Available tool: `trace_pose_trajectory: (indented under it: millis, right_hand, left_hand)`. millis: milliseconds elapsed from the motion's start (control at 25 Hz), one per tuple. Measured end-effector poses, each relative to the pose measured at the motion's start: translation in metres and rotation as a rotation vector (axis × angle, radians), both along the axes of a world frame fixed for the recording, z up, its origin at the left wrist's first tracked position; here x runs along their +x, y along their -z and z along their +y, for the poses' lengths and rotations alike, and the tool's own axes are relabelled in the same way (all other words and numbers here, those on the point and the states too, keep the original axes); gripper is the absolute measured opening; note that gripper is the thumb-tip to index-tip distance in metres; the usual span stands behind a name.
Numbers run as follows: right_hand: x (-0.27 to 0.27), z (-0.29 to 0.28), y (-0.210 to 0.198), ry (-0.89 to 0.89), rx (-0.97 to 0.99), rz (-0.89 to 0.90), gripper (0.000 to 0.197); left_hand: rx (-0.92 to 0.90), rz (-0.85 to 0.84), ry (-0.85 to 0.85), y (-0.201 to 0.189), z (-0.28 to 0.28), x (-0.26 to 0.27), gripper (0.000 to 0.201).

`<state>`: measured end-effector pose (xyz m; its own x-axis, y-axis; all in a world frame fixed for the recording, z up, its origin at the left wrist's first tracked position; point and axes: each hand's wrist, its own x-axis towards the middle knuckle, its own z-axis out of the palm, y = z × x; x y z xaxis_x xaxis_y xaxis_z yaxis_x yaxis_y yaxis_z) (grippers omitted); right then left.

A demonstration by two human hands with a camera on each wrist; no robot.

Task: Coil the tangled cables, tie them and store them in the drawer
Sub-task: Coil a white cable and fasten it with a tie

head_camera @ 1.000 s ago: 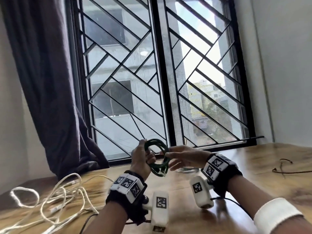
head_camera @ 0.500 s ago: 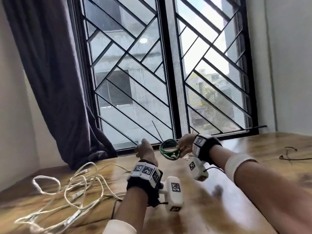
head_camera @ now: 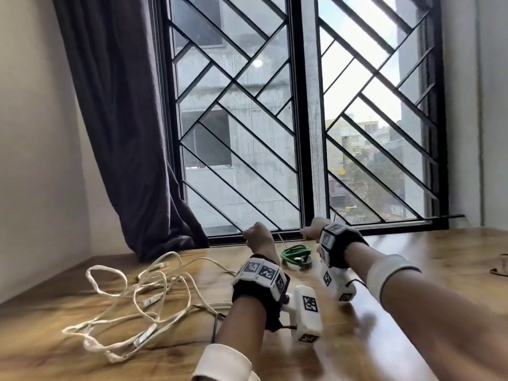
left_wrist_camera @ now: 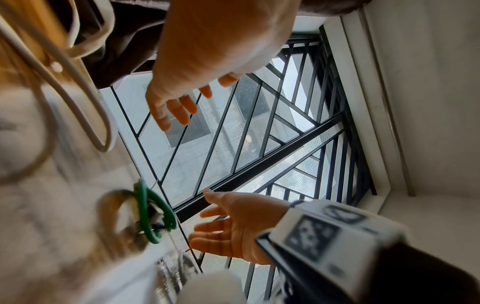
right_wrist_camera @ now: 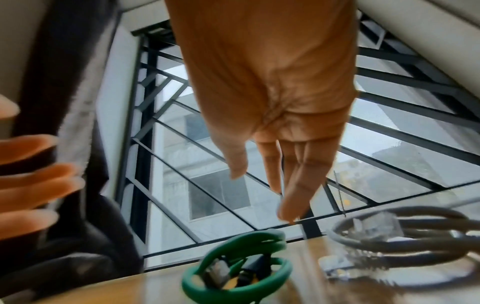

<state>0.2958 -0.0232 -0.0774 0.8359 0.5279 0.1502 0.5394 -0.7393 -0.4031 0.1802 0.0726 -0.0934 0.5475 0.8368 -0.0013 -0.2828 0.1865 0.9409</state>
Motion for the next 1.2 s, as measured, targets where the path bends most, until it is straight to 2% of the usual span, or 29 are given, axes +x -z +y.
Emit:
trace_pose_trajectory:
  millis: [120,200,280,360,480,640,720,800,840,920,1000,1080,1160,1200]
  right_hand:
    - [-0.050,0.003,-0.018,-0.204,-0.062,0.056,0.030]
    - [-0.089,0.017,-0.023,-0.345,-0.264,0.101,0.024]
    - [-0.124,0.039,-0.021,-0.462,-0.332,0.127,0.031]
    - [-0.150,0.065,-0.013,-0.550,-0.300,0.254,0.034]
    - [-0.178,0.098,0.003,-0.598,-0.230,0.477,0.019]
    - [-0.200,0.117,0.010,-0.679,-0.231,0.432,0.014]
    - [-0.199,0.115,0.005,-0.714,-0.089,0.460,0.021]
    - [-0.193,0.105,-0.009,-0.704,0.202,0.452,0.028]
    - [-0.190,0.098,-0.020,-0.708,0.343,0.442,0.031]
    - [-0.186,0.081,-0.045,-0.760,0.565,0.427,0.035]
    - [-0.186,0.059,-0.070,-0.820,0.713,0.422,0.032]
    - [-0.181,0.038,-0.090,-0.839,0.781,0.373,0.031]
    - [-0.170,0.022,-0.101,-0.856,0.849,0.272,0.030]
    - [-0.162,0.013,-0.104,-0.860,0.910,0.217,0.029]
  left_hand:
    - [0.051,-0.111,-0.058,-0.020,0.001,-0.022,0.028]
    - [0.067,-0.170,-0.036,-0.038,0.003,-0.061,0.017]
    - [0.143,-0.144,-0.018,-0.053,0.011,-0.103,0.022]
    - [0.258,-0.062,-0.023,-0.062,0.027,-0.145,0.020]
    - [0.422,0.124,-0.097,-0.056,0.053,-0.202,0.018]
    - [0.359,0.308,-0.131,-0.029,0.077,-0.250,0.007]
    - [0.291,0.315,-0.100,-0.019,0.085,-0.256,0.004]
    - [0.283,0.291,-0.068,-0.017,0.084,-0.254,0.005]
    - [0.312,0.282,-0.042,-0.020,0.079,-0.250,0.004]
    - [0.435,0.259,-0.007,-0.031,0.064,-0.237,0.014]
    - [0.663,0.119,-0.160,-0.046,0.051,-0.217,0.023]
    - [0.931,0.044,-0.485,-0.063,0.037,-0.195,0.030]
    - [1.058,0.164,-0.769,-0.080,0.022,-0.178,0.049]
    - [1.055,0.287,-0.832,-0.087,0.018,-0.168,0.060]
